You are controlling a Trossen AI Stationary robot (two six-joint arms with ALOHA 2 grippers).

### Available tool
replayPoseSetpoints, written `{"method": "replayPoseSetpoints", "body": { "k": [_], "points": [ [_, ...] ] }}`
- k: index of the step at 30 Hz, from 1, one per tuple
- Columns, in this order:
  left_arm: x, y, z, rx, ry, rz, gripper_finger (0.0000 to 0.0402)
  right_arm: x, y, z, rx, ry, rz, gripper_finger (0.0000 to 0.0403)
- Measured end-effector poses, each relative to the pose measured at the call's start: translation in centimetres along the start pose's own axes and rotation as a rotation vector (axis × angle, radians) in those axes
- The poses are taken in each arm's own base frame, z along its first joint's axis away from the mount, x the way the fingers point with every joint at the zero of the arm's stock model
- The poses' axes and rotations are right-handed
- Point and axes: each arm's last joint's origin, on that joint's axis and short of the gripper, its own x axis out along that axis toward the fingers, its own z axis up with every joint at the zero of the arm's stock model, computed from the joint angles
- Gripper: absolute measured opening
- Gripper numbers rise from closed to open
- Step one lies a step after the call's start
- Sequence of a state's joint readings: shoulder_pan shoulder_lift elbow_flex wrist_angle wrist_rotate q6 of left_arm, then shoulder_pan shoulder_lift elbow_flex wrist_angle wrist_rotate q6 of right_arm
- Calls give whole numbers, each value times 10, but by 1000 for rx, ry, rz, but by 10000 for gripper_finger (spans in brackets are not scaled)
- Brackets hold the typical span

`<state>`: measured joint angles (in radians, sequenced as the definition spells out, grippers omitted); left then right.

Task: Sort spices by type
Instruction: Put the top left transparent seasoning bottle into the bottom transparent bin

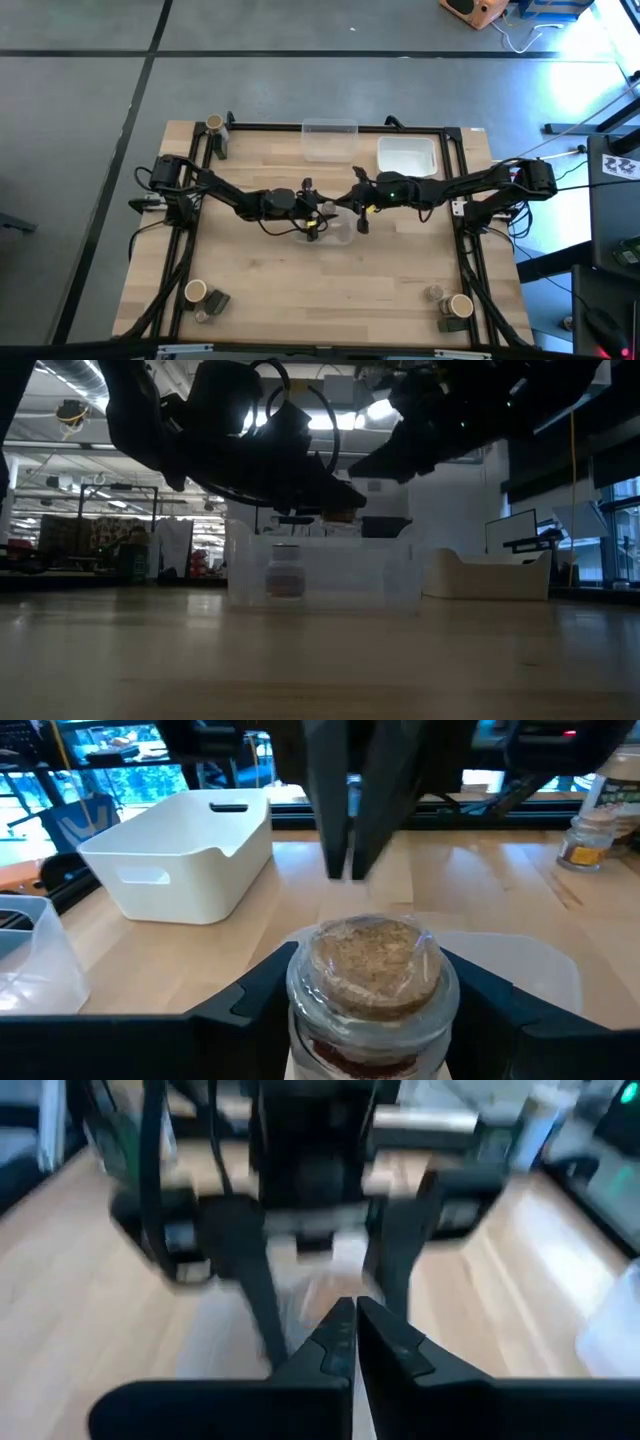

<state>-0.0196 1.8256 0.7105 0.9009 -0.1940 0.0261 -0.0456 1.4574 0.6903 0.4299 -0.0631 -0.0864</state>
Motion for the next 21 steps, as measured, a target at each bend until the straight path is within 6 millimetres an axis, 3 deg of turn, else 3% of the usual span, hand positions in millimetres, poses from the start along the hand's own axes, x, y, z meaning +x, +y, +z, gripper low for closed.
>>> {"method": "replayPoseSetpoints", "body": {
  "k": [9, 16, 21],
  "points": [
    [3, -11, 5, -6, 25, -29, 179, -14, 1, 2, 7, 69, 12, 17],
    [29, -26, 29, 34, 171, -35, 179, -37, 0, 7, 4, 147, -42, 17],
    [47, -22, 21, 46, 250, -11, 179, -44, 1, 6, 7, 185, -47, 17]
  ]
}}
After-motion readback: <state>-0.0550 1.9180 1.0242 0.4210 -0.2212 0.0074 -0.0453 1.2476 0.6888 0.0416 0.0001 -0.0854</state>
